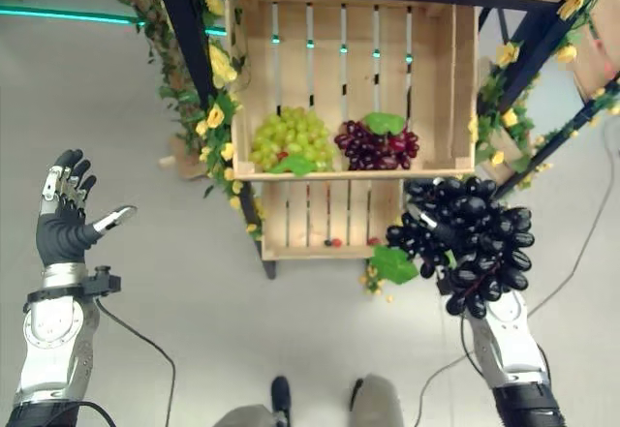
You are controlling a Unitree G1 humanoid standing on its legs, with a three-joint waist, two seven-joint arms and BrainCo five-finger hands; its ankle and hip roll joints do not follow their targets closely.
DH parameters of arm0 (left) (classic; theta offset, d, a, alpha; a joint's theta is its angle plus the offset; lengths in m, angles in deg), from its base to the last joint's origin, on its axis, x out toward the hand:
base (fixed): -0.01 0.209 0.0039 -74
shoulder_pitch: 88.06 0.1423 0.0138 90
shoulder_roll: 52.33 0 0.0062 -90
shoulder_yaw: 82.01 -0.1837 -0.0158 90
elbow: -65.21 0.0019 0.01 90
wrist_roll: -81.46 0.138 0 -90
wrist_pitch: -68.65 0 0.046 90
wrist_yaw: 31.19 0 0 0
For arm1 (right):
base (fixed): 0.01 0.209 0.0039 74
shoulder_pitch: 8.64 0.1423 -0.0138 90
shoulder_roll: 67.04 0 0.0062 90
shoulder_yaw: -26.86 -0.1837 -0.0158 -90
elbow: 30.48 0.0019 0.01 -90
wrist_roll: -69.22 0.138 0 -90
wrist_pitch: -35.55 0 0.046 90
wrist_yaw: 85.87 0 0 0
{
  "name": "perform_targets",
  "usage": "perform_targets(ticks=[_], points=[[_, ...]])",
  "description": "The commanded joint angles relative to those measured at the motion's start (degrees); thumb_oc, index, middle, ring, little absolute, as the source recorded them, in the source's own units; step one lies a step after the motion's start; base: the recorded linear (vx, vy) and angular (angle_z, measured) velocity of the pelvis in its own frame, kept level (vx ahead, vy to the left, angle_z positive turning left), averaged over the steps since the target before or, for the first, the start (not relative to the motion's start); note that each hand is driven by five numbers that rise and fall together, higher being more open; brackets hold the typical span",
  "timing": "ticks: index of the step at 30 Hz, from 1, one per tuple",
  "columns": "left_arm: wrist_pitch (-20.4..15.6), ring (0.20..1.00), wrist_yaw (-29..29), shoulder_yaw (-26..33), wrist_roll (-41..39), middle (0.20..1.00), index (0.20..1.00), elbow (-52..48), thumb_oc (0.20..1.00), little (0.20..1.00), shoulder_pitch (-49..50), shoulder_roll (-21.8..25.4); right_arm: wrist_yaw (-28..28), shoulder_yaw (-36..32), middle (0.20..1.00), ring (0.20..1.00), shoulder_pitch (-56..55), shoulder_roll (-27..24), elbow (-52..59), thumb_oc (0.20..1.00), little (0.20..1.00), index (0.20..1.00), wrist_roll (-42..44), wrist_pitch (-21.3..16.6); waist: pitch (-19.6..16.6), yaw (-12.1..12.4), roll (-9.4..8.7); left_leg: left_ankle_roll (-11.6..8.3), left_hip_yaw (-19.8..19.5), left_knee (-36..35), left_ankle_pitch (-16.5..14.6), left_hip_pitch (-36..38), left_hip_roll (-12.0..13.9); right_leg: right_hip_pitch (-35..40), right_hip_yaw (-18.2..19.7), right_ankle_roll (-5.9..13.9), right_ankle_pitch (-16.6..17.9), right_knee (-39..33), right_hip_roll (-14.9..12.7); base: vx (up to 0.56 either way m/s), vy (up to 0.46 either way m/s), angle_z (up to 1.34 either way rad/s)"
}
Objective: Pick up the fruits from the basket on one side to the basket on the other side
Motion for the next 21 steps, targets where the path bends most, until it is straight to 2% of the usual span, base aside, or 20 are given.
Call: perform_targets(ticks=[1, 2, 5, 7, 8, 15, 21], points=[[-2.61, 1.0, -0.27, 0.76, 2.17, 1.0, 1.0, -3.22, 1.0, 1.0, 0.52, 1.59, -0.47, -4.1, 0.2, 0.2, 3.36, -1.19, 2.43, 0.2, 0.2, 0.2, -0.85, -3.52, -1.38, -0.79, -0.83, -4.52, -0.5, 3.66, -5.88, -0.31, 1.34, 4.23, -0.3, -0.09, 7.38, -8.63, 1.86, 0.3, -0.084, 0.08], [-2.56, 1.0, -0.58, 0.58, 2.57, 1.0, 1.0, -3.09, 1.0, 1.0, 0.47, 0.81, -0.35, -4.99, 0.2, 0.2, 2.18, -0.9, 2.64, 0.2, 0.2, 0.2, -0.61, -3.41, -2.22, -0.75, -1.58, -4.69, -0.42, 4.01, -7.02, 0.25, 0.86, 6.44, -0.31, -0.19, 8.16, -9.83, 1.67, 0.21, -0.075, 0.15], [-2.61, 1.0, -0.85, 0.1, 2.8, 1.0, 1.0, -3.02, 1.0, 1.0, 0.35, -0.03, -0.22, -6.0, 0.2, 0.2, 1.77, -1.29, 2.44, 0.2, 0.2, 0.2, -0.38, -3.56, -2.91, -0.58, -1.96, -5.05, -0.47, 5.22, -8.42, 0.72, 0.82, 8.74, -0.83, -0.41, 8.7, -10.99, 1.66, 0.22, -0.098, 0.28], [-2.57, 1.0, -0.65, -0.58, 2.28, 1.0, 1.0, -2.42, 1.0, 1.0, -0.13, -0.46, -0.61, -6.2, 0.2, 0.2, 1.61, -1.51, 2.17, 0.2, 0.2, 0.2, -0.02, -3.9, -3.08, -0.74, -2.1, -5.58, -1.03, 8.32, -9.87, 0.62, 0.97, 9.87, 0.12, -1.02, 7.86, -9.79, 2.21, 0.24, -0.157, 0.26], [-2.67, 1.0, -1.1, -0.75, 1.83, 1.0, 1.0, -2.84, 1.0, 1.0, 0.29, -0.66, -1.35, -6.6, 0.2, 0.2, 1.71, -2.3, 1.88, 0.2, 0.2, 0.2, -1.07, -3.88, -3.39, -0.59, -2.13, -6.17, -0.8, 10.01, -10.89, 0.62, 1.44, 10.97, -1.16, -1.53, 7.16, -9.78, 2.14, 0.17, -0.134, 0.19], [-2.24, 1.0, -1.14, -2.0, 0.82, 1.0, 1.0, -2.59, 1.0, 1.0, 1.78, -1.22, -4.63, -6.73, 0.2, 0.2, 3.93, -3.17, 0.02, 0.2, 0.2, 0.2, -2.03, -4.01, -4.77, -0.13, -1.52, -6.7, -0.78, 8.83, -10.68, 1.69, 2.81, 12.69, -2.14, -2.17, 5.69, -10.07, 3.2, 0.14, -0.108, 0.08], [-1.58, 1.0, -1.13, -4.46, 0.49, 1.0, 1.0, -1.91, 1.0, 1.0, 1.66, -0.63, -8.94, -2.98, 0.2, 0.2, 10.75, -4.39, -3.06, 0.2, 0.2, 0.2, -6.5, -3.85, -4.47, 1.04, -0.85, -6.59, -1.4, 7.37, -10.35, 1.92, 3.11, 12.54, -2.73, -2.49, 4.49, -9.08, 3.17, 0.06, -0.03, 0.05]])
